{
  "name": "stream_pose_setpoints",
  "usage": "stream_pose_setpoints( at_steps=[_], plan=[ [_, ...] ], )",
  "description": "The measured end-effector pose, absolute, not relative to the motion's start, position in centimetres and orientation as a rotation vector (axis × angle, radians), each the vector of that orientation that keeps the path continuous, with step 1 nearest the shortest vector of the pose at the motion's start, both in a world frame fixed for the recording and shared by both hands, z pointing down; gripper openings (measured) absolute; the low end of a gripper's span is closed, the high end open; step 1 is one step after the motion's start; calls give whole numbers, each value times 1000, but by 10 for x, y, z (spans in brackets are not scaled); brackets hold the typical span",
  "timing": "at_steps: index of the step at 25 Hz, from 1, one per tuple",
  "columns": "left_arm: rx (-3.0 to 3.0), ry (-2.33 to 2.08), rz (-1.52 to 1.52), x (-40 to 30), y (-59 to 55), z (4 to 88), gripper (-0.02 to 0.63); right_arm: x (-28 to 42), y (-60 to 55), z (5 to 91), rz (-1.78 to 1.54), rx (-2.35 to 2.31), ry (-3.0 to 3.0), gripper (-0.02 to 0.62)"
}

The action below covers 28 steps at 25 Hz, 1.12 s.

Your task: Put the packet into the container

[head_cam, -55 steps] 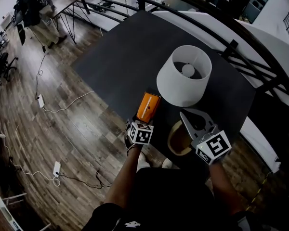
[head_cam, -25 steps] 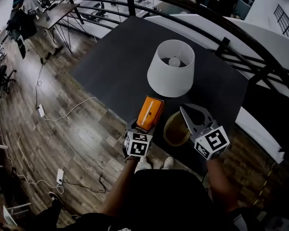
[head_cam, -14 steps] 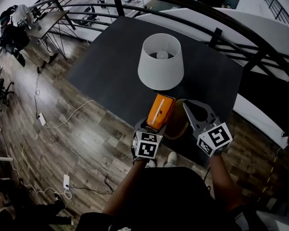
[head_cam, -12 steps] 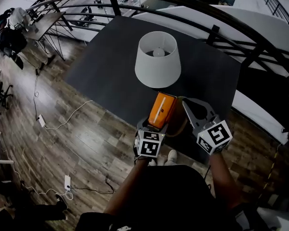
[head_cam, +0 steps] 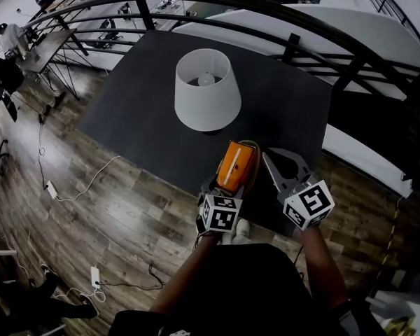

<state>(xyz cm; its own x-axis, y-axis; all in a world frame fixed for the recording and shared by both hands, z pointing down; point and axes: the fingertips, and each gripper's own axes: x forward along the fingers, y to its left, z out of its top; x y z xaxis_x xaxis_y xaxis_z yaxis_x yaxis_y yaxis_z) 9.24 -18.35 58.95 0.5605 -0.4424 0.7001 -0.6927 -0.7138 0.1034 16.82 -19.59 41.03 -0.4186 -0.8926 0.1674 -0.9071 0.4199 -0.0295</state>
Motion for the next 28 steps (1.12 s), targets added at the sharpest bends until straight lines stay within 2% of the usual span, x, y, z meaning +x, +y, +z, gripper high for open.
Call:
stream_pose_setpoints(
  at_steps=[18,22,28],
  plan=[
    [2371,-985,1012,113,-180,613,344,191,-183,409,184,1617,-2514,5],
    [2413,-1012,1134,109,-176,631,345,189,-181,412,190,1608,-2517,5],
    [2424,-1009,1100,112,-176,631,345,189,-181,412,197,1601,-2526,5]
  ],
)
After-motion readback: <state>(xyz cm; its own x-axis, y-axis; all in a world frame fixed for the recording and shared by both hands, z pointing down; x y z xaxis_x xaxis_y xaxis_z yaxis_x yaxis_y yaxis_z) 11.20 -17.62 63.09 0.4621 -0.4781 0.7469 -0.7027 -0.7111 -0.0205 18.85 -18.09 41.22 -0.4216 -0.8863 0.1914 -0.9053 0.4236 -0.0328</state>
